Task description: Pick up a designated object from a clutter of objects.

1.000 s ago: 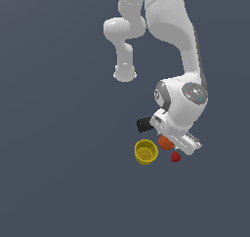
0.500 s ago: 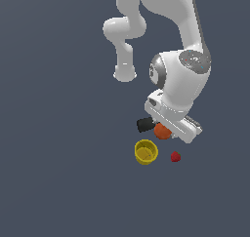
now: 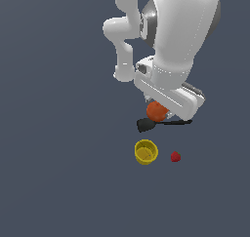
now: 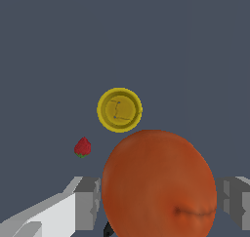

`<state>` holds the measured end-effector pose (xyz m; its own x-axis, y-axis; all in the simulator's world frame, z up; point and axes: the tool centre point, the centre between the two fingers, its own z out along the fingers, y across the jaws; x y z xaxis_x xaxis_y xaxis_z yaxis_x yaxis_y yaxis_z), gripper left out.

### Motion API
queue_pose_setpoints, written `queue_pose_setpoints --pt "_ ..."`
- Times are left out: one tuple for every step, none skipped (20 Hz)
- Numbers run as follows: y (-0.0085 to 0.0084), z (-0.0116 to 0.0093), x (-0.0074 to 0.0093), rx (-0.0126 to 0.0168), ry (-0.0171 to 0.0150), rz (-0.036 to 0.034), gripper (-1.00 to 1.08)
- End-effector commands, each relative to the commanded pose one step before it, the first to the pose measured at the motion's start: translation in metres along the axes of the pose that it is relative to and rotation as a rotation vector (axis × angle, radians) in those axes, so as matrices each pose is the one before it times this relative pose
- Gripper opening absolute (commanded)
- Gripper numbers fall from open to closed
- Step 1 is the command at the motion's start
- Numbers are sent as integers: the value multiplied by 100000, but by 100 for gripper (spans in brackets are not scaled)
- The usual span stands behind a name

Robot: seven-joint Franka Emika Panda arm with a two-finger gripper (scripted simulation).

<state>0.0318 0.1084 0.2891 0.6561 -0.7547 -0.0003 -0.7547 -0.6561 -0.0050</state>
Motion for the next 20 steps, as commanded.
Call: queue_pose_setpoints --pt "930 -2969 669 58 7 -17 -100" --pt "330 -1084 280 -64 -22 14 -100" --pt "339 -1109 266 0 0 0 -100" --pt "311 -1046 275 -66 -13 16 -100" --pt "315 -1049 258 0 0 0 -100" --pt "280 -971 260 -67 -5 16 -100" --pt "280 -947 239 0 0 0 -100" --pt "232 -842 236 -95 2 23 -100" --pt "240 -828 214 0 0 0 -100" --pt "219 -769 203 0 0 0 -100" --pt "166 -671 196 -94 15 20 -100" --pt "178 -654 181 0 0 0 -100" --pt "161 -601 169 0 0 0 -100" --pt "145 -548 156 0 0 0 -100" --pt "105 -468 140 -66 17 11 -100" --pt "114 -440 128 0 0 0 -100" --pt "98 -387 114 0 0 0 -100" --pt "57 -310 96 -66 19 10 -100" --pt "66 -281 87 0 0 0 -100" --pt "50 -228 74 0 0 0 -100"
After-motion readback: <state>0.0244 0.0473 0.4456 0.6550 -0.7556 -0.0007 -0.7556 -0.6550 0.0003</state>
